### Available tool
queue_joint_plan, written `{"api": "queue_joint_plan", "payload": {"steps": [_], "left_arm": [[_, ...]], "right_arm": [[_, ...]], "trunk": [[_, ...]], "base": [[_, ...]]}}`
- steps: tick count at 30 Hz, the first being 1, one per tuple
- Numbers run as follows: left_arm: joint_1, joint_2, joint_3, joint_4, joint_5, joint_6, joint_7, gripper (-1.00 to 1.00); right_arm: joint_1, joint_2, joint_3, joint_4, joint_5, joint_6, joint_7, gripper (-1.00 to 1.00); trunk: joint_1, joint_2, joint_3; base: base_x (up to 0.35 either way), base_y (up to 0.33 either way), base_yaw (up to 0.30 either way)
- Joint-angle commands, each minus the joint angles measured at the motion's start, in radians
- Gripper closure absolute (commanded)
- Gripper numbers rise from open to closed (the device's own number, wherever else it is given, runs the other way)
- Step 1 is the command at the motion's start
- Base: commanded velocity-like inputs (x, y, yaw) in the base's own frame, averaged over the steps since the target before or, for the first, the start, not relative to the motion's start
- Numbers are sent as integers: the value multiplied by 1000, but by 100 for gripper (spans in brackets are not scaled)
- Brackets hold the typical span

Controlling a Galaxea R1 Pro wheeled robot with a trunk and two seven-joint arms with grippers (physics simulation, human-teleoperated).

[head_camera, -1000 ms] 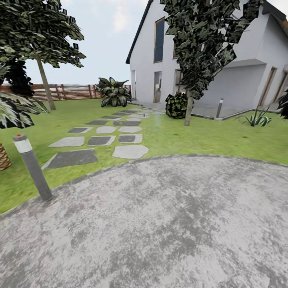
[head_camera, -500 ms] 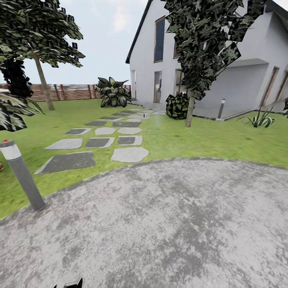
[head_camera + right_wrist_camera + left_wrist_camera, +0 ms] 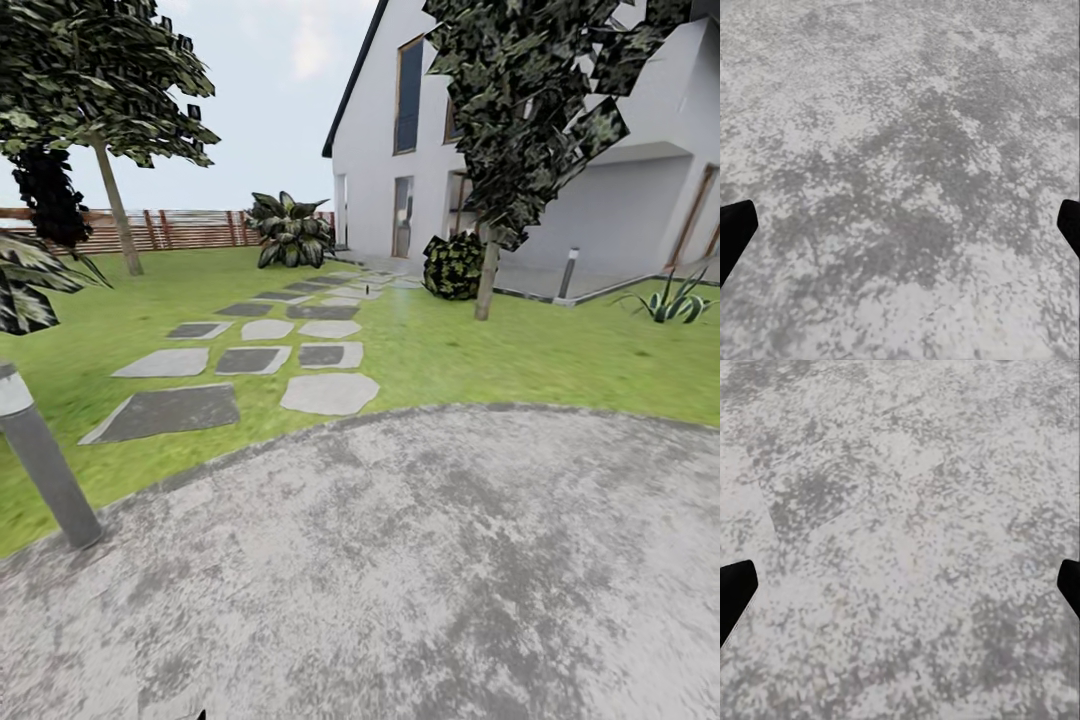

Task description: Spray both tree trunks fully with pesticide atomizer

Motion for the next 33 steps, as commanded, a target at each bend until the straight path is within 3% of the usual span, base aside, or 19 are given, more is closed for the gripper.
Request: {"api": "queue_joint_plan", "payload": {"steps": [1,8,24,33], "left_arm": [[0,0,0,0,0,0,0,-100],[0,1,0,0,-1,0,0,-100],[0,-1,-2,0,-6,0,4,-100],[0,-5,-3,0,-9,0,6,-100]], "right_arm": [[0,0,0,0,0,0,0,-100],[0,0,0,1,0,0,0,-100],[0,3,0,2,0,0,-4,-100],[0,4,2,3,0,0,-103,-100]], "trunk": [[0,0,-1],[0,0,-4],[0,0,-5],[0,0,-5]], "base": [[335,0,216],[335,0,177],[335,0,10],[335,0,0]]}}
